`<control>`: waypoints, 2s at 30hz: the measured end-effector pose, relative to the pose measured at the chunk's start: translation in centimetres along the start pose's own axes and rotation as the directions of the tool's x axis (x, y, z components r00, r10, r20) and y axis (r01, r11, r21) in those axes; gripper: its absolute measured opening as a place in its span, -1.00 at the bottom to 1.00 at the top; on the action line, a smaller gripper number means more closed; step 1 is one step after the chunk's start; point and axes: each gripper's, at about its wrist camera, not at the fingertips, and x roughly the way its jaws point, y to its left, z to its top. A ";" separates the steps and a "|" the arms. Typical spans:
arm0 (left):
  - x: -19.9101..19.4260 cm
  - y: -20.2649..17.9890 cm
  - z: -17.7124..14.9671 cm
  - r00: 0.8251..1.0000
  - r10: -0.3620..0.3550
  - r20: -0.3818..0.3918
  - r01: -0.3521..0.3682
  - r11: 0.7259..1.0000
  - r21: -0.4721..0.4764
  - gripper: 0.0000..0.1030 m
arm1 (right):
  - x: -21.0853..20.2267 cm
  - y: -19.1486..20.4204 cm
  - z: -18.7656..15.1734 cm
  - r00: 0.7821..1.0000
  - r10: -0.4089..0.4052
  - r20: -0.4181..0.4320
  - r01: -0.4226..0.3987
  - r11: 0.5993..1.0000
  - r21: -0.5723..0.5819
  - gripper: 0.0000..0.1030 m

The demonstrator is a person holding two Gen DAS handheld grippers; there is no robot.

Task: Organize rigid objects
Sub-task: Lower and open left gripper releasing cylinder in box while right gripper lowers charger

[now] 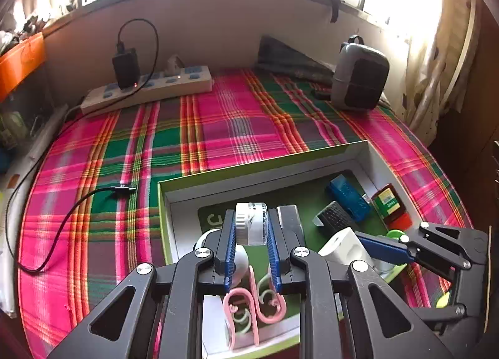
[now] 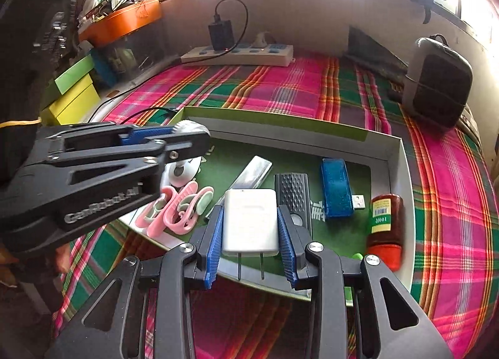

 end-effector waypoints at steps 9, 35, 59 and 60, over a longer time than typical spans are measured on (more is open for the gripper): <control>2.1 0.2 0.7 1.000 0.004 -0.028 -0.004 1.000 0.003 -0.65 | 0.3 0.6 0.1 1.000 0.015 0.006 -0.015 0.999 -0.030 -0.33; 4.4 0.1 0.5 0.997 0.002 -0.072 -0.001 1.000 0.012 -0.64 | 1.9 0.7 0.1 0.999 0.035 -0.030 -0.036 0.999 -0.035 -0.33; 3.1 0.2 0.4 0.998 0.010 -0.058 -0.011 1.000 -0.008 -0.36 | 1.7 0.3 -0.1 0.998 0.055 -0.019 -0.055 0.998 -0.009 -0.29; 3.0 0.3 0.3 0.999 0.011 -0.053 -0.011 1.000 -0.013 -0.36 | 1.7 0.2 -0.1 0.998 0.055 -0.017 -0.055 0.998 -0.005 -0.26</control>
